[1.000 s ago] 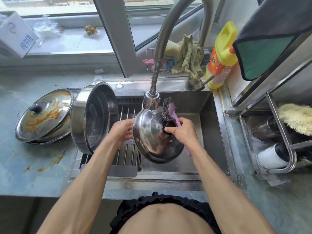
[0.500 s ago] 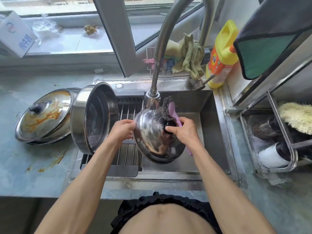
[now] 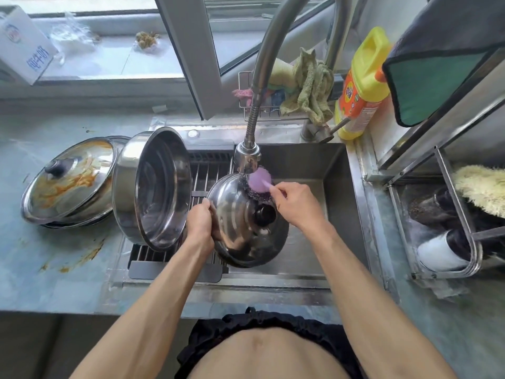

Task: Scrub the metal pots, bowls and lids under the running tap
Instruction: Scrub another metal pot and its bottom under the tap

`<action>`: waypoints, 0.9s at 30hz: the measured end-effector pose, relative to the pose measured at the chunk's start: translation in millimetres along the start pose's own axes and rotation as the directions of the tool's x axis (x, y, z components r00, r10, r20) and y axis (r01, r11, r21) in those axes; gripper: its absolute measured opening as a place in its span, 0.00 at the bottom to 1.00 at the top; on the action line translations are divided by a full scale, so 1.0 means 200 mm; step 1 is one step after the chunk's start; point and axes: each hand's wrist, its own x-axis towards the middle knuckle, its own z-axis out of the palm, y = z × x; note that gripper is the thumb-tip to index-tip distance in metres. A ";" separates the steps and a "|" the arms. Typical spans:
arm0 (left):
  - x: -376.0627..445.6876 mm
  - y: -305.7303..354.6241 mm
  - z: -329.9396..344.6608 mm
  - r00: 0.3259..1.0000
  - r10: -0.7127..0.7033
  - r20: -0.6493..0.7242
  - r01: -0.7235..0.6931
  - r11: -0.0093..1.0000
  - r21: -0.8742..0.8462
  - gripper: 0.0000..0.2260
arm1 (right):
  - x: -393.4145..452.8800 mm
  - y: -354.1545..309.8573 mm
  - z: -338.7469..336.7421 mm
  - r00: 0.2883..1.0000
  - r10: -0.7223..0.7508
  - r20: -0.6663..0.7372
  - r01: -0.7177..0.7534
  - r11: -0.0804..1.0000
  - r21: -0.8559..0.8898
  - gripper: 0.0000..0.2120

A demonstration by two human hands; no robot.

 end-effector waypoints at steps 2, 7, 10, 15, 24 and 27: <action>0.02 0.01 0.01 0.999 0.034 -0.016 -0.032 0.995 0.099 0.20 | 0.02 -0.06 -0.02 0.991 -0.072 0.109 0.089 0.983 -0.162 0.24; 0.01 0.07 0.00 0.997 -0.064 -0.049 0.061 0.997 -0.052 0.17 | 0.12 0.00 -0.10 0.995 0.021 0.102 0.008 0.962 -0.274 0.19; 0.03 0.09 -0.02 0.994 -0.090 -0.068 0.085 0.994 -0.069 0.17 | 0.09 -0.02 -0.08 0.993 -0.056 0.106 0.086 0.948 -0.307 0.20; 0.03 0.09 -0.03 0.996 -0.078 -0.046 0.078 0.997 -0.016 0.18 | 0.09 -0.05 -0.10 0.987 -0.066 0.145 0.115 0.926 -0.359 0.15; -0.03 0.15 0.05 0.999 -0.037 0.011 0.036 0.996 0.088 0.10 | 0.11 -0.20 -0.07 0.973 -0.115 0.200 0.165 0.952 -0.257 0.13; -0.01 0.13 0.02 0.996 -0.055 0.064 0.050 0.995 0.084 0.09 | 0.21 -0.08 -0.14 0.982 0.016 0.188 0.031 0.969 -0.247 0.15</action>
